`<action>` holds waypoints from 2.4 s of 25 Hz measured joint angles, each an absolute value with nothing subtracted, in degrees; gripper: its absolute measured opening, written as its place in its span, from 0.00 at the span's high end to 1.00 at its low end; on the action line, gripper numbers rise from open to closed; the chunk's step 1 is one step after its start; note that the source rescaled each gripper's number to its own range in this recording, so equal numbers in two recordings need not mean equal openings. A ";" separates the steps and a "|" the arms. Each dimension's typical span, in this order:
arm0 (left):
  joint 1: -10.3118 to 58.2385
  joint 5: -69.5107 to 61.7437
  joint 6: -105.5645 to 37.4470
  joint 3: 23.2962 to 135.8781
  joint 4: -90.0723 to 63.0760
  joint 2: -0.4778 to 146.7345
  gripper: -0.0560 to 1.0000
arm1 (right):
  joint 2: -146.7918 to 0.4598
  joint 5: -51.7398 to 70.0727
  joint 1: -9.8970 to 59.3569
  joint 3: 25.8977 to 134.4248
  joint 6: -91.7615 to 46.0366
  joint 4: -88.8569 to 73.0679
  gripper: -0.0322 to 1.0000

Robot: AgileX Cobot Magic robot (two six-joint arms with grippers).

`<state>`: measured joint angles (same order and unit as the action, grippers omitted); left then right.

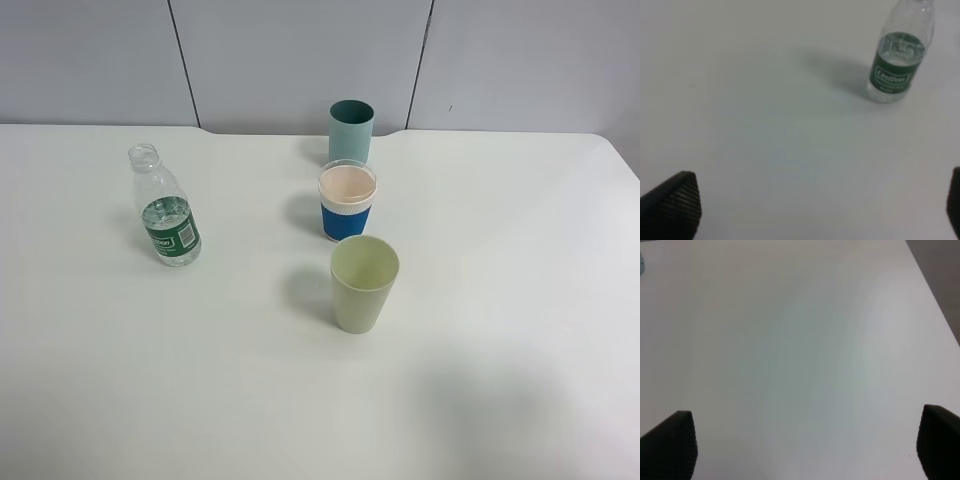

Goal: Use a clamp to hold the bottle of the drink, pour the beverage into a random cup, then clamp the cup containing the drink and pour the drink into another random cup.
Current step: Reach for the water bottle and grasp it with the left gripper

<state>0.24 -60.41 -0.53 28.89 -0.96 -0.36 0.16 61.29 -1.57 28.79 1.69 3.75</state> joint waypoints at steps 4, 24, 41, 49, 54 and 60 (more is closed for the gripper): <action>0.24 -60.41 -0.53 28.89 -0.96 -0.36 0.00 | 0.16 61.29 -1.57 28.79 1.69 3.75 0.38; 0.24 -60.41 -0.53 28.89 -0.96 -0.36 0.00 | 0.16 61.29 -1.57 28.79 1.69 3.75 0.38; 0.24 -60.41 -0.53 28.89 -0.96 -0.36 0.00 | 0.16 61.29 -1.57 28.79 1.69 3.75 0.38; 0.24 -60.41 0.00 28.89 -0.96 -0.36 0.00 | 0.16 61.29 -1.57 28.79 1.69 3.75 0.38; 0.24 -59.83 0.33 29.09 -0.96 1.42 0.00 | 0.16 61.29 -1.57 28.79 1.69 3.75 0.38; 0.24 -55.88 0.00 32.37 -0.75 10.69 0.00 | 0.16 61.29 -1.57 28.79 1.69 3.75 0.38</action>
<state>0.24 -55.88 0.00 32.37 -0.75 10.69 0.16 61.29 -1.57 28.79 1.69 3.75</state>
